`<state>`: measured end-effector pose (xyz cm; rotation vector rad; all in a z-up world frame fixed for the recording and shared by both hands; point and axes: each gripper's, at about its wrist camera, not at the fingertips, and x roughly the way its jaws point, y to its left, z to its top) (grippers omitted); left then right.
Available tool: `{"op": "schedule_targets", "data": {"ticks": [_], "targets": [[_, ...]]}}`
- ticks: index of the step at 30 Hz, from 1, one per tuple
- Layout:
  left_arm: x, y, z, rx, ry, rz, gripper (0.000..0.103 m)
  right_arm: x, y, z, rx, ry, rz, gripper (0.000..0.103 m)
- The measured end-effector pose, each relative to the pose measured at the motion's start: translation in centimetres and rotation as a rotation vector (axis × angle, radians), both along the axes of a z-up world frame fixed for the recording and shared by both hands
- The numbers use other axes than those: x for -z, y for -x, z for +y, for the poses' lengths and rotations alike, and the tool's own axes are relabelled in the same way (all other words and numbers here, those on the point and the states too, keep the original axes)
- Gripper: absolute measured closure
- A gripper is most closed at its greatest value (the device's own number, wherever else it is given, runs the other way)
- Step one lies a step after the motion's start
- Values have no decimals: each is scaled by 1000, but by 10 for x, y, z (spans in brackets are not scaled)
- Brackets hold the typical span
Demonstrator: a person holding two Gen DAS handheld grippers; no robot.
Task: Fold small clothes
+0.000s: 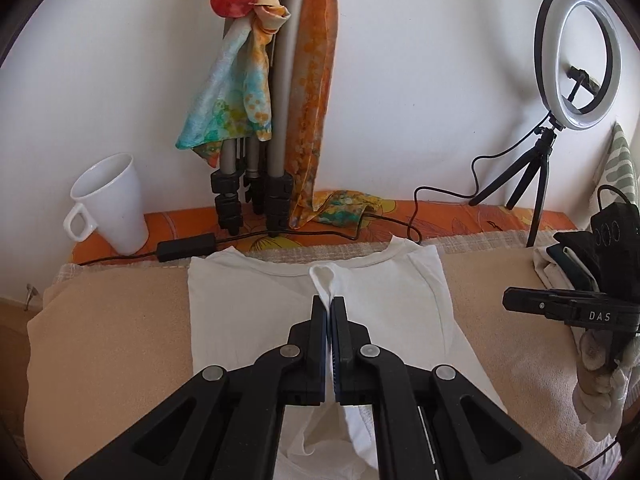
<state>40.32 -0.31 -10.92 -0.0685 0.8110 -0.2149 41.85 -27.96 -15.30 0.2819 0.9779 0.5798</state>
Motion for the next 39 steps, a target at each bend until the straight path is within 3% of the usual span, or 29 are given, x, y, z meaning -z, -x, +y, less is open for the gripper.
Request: {"op": "schedule_targets", "data": {"ticks": [5, 8, 12, 14, 20, 21, 22, 23, 24, 27, 28, 29, 35, 39], "targets": [[22, -2, 7, -4, -11, 50, 102, 15, -44, 28, 22, 48, 30, 73], [29, -1, 8, 8, -37, 50, 102, 23, -61, 36, 34, 15, 43, 73], [35, -1, 12, 13, -14, 50, 102, 31, -79, 39, 73, -46, 71, 73], [37, -1, 12, 16, -2, 49, 102, 29, -85, 43, 79, -42, 65, 97], [37, 0, 11, 15, 5, 17, 102, -11, -90, 73, 68, 222, -86, 97], [39, -1, 12, 12, 7, 21, 103, -13, -92, 73, 84, 234, -91, 96], [40, -2, 13, 9, 14, 25, 103, -12, -94, 71, 94, 238, -84, 85], [40, -3, 14, 6, 23, 31, 103, -12, -96, 67, 93, 222, -71, 64], [39, -3, 16, 6, 38, 31, 103, -12, -94, 60, 113, 200, -82, 59], [28, 3, 21, 32, 52, 14, 95, -9, -84, 44, 144, 168, -87, 59], [22, 6, 24, 37, 51, 4, 83, -8, -80, 38, 129, 137, -79, 59], [17, 10, 28, 25, 44, -18, 78, -8, -75, 33, 119, 125, -79, 59], [-6, 31, 71, -52, 98, -32, 75, -10, -43, 23, 75, 112, -70, 59], [-24, 66, 94, -87, 82, -35, 75, -29, -8, 9, 71, 93, -72, 59]]}}
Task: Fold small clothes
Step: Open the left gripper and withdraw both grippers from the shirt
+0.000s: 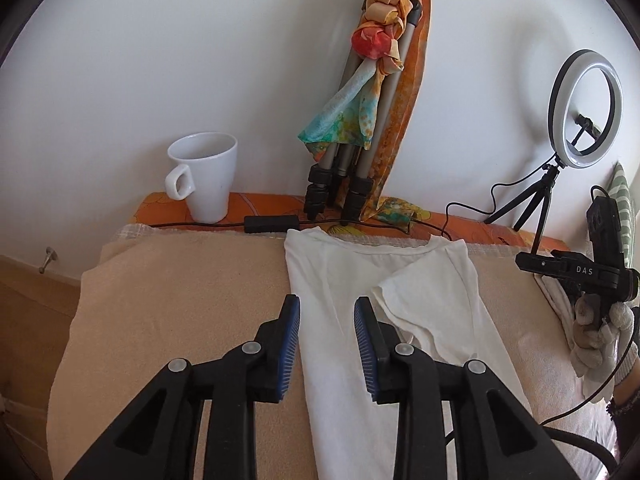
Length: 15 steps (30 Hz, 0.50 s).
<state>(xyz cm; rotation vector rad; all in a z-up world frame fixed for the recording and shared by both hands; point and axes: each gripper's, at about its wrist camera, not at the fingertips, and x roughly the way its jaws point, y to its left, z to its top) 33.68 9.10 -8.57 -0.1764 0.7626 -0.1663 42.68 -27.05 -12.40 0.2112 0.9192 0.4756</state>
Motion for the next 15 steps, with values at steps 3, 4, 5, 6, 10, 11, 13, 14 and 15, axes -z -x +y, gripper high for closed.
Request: {"op": "schedule_targets", "data": {"ticks": [3, 4, 5, 6, 10, 11, 13, 14, 15], "targets": [[-17, 37, 11, -8, -8, -15, 72, -24, 35, -13, 9, -18, -18, 59], [-23, 49, 14, -11, -7, -20, 70, -32, 49, -17, 14, -27, -19, 59], [-29, 62, 16, -13, -2, -22, 70, -39, 62, -21, 18, -35, -16, 59], [-34, 74, 18, -10, 5, -20, 69, -47, 78, -24, 19, -40, -17, 59], [-48, 121, 17, 11, 2, -3, 62, -73, 144, -33, 24, -15, -39, 59], [-49, 134, 16, 21, 11, 7, 56, -77, 160, -34, 23, -18, -33, 59], [-50, 159, 12, 43, 32, 35, 51, -82, 194, -36, 10, -19, -17, 59], [-48, 170, 10, 53, 37, 53, 51, -83, 211, -37, 6, -17, -17, 59], [-45, 181, 7, 63, 45, 74, 51, -82, 229, -37, -2, -18, -11, 59]]}}
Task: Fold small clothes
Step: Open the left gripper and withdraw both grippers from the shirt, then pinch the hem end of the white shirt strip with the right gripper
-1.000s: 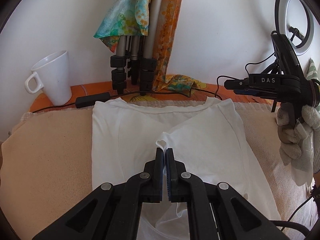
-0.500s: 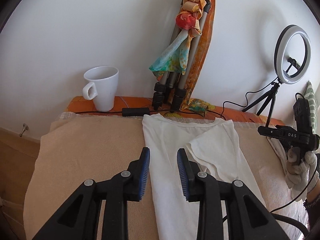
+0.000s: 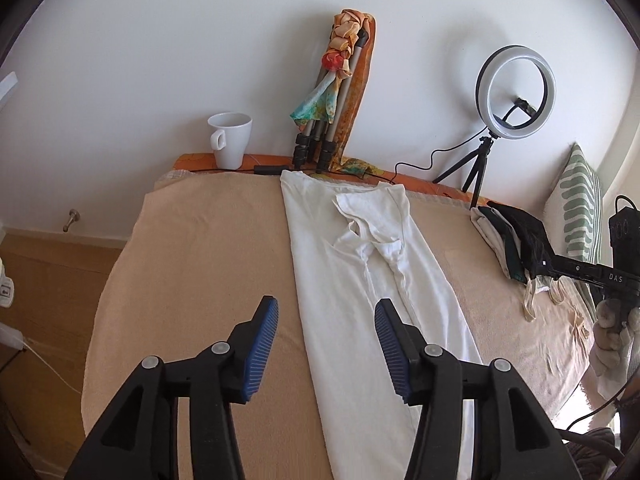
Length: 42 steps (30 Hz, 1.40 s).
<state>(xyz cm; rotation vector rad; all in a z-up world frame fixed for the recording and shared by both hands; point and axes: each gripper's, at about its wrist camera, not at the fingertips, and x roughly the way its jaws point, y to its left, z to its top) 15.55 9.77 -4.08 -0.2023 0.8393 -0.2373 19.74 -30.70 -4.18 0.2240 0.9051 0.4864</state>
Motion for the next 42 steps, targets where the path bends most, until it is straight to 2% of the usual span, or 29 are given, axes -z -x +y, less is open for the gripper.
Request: {"op": "schedule_targets", "data": {"ticks": [4, 9, 13, 16, 18, 21, 25, 27, 29, 31, 34, 36, 39, 40, 41, 42], "targets": [[22, 46, -15, 54, 14, 99, 49, 19, 67, 1, -47, -6, 55, 59], [59, 92, -28, 80, 7, 197, 49, 67, 122, 13, -114, 14, 159, 59], [89, 110, -26, 57, 54, 293, 49, 102, 135, 16, -123, 0, 231, 59], [100, 116, -25, 41, 63, 319, 49, 122, 138, 15, -141, -46, 274, 59], [109, 119, -22, 30, 98, 348, 49, 132, 138, 15, -146, -68, 293, 59], [112, 123, -18, 13, 148, 346, 49, 144, 138, 16, -165, -121, 340, 59], [113, 125, -14, 15, 204, 346, 51, 146, 140, 17, -182, -147, 339, 59], [114, 125, -14, 21, 209, 346, 56, 149, 138, 14, -177, -186, 352, 59], [116, 124, -15, 29, 219, 354, 70, 150, 136, 12, -176, -222, 367, 59], [117, 126, -13, 31, 236, 356, 73, 151, 134, 11, -175, -256, 385, 59], [120, 128, -13, 44, 258, 372, 86, 156, 134, 7, -175, -307, 410, 59], [120, 130, -14, 45, 250, 364, 89, 156, 135, 9, -187, -320, 417, 60], [120, 130, -13, 43, 243, 357, 96, 157, 135, 22, -214, -269, 416, 79], [120, 130, -12, 39, 258, 358, 99, 158, 136, 26, -220, -244, 414, 89], [120, 130, -11, 34, 269, 358, 100, 158, 136, 30, -222, -224, 412, 94], [120, 130, -10, 32, 278, 356, 101, 158, 138, 32, -221, -214, 405, 95]]}}
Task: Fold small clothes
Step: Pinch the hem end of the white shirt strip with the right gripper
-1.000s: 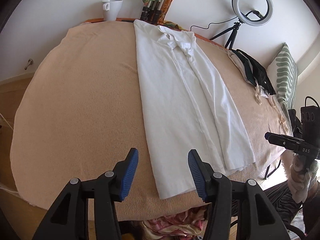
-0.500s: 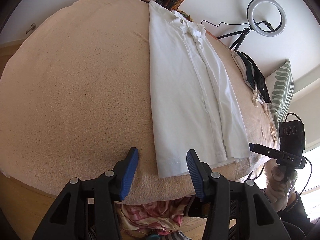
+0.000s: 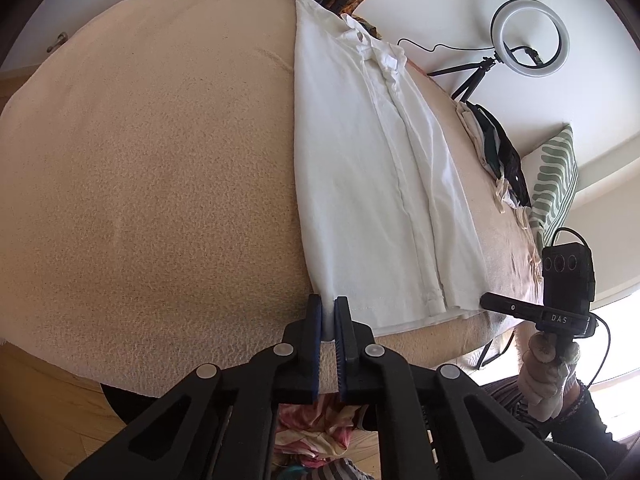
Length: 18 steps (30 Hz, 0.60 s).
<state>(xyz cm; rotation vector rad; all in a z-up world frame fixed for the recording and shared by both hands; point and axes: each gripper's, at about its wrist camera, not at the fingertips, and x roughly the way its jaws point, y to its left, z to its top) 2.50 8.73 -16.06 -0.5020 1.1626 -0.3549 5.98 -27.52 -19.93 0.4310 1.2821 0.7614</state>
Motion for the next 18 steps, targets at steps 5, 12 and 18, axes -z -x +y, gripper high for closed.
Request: {"op": "schedule_targets", "data": {"ticks": [5, 12, 18], "targets": [[-8, 3, 1, -22, 34, -30, 101, -4, 6, -1, 8, -21, -21, 97], [-31, -9, 2, -48, 78, -92, 101, -16, -3, -8, 67, -113, -41, 97], [-48, -38, 10, -118, 130, -129, 101, -35, -34, -13, 121, -160, -80, 97]]}}
